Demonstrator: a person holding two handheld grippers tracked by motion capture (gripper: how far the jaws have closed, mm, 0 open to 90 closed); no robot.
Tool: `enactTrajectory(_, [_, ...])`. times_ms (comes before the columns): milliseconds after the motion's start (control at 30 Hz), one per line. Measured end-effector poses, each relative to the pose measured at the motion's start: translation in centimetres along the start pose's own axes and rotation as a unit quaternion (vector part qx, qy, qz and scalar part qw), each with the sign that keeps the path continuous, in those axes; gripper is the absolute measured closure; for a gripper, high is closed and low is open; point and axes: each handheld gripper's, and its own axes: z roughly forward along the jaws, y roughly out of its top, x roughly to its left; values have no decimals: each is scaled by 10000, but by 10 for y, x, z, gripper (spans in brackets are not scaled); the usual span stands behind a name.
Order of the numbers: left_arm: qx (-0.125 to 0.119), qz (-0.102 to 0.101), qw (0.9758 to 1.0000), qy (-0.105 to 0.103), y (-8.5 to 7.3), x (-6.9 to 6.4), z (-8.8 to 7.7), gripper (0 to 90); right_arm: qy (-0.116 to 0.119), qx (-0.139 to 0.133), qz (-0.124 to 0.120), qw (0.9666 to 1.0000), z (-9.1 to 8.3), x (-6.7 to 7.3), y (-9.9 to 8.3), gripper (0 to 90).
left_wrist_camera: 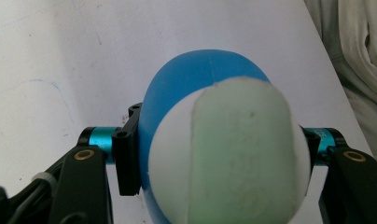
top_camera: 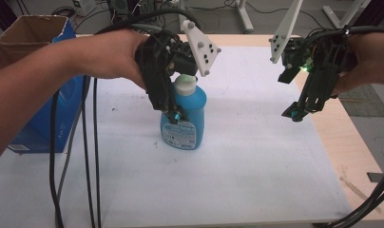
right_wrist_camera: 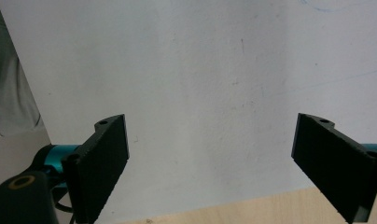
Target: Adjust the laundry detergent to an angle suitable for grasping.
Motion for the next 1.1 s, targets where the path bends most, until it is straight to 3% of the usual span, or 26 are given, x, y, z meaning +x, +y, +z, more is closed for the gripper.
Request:
enactTrajectory(300, [38,-90,10000,-13,0,2,-1,356,-17,-9,-21,10000,0,0,0,105])
enactTrajectory(500, [3,-300,9996,0,1,4,-2,268,-18,19,33,10000,0,1,0,105])
enactTrajectory(667, [-1,-351,9994,60,1,3,-3,217,-10,14,-7,10000,0,2,0,105])
enactTrajectory(967, [-277,-666,9974,80,2,3,-8,217,-39,14,13,10000,0,2,0,105])
enactTrajectory(1033, [-276,-466,9985,89,2,1,-9,217,-26,42,13,10000,0,2,0,105])
enactTrajectory(1100, [-288,-366,9989,-111,2,1,-9,217,-24,47,27,10000,0,2,0,105])
